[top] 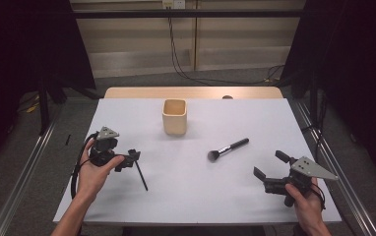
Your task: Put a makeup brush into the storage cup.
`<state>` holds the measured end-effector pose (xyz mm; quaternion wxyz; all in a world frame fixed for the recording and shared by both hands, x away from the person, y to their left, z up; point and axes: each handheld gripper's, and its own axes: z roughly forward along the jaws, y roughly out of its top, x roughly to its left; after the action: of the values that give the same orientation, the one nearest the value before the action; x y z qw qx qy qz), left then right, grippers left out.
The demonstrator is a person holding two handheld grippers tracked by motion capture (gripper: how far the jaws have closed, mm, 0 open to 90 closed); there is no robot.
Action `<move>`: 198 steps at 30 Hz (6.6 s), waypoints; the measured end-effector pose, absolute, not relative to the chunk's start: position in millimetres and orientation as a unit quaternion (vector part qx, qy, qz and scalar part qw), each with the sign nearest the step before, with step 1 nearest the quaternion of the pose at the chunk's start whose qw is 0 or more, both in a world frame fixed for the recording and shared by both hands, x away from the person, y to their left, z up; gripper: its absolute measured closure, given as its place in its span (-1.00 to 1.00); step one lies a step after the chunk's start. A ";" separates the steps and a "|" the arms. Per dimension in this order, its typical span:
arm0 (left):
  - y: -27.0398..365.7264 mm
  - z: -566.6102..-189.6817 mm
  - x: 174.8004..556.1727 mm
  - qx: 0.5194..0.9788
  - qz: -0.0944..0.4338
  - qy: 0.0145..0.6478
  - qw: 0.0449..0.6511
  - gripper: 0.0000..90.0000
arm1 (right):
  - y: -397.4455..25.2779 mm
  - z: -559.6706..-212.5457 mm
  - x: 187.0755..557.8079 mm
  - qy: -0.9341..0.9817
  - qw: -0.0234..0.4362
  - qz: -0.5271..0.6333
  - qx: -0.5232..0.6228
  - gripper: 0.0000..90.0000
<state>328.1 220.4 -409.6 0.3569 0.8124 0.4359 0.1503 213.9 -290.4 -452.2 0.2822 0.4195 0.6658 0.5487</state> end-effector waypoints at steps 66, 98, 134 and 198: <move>172.5 -448.2 377.9 0.856 0.020 0.508 0.095 -0.46 | -288.4 -454.4 215.0 0.676 0.278 0.539 0.418 -1.00; 177.9 -445.3 385.9 0.848 0.012 0.528 0.046 0.40 | -288.6 -454.6 214.1 0.679 0.277 0.537 0.416 -1.00; 197.0 -441.7 384.0 0.853 -0.011 0.513 0.099 0.92 | -289.5 -455.1 215.0 0.676 0.275 0.538 0.423 -1.00; 229.3 -409.6 323.5 0.738 0.171 0.408 0.509 0.92 | -290.2 -454.9 214.8 0.670 0.275 0.542 0.427 -1.00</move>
<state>323.5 229.3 -409.6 0.5089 0.7382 0.4084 0.1712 214.8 -290.2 -454.9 0.2749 0.4266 0.6700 0.5418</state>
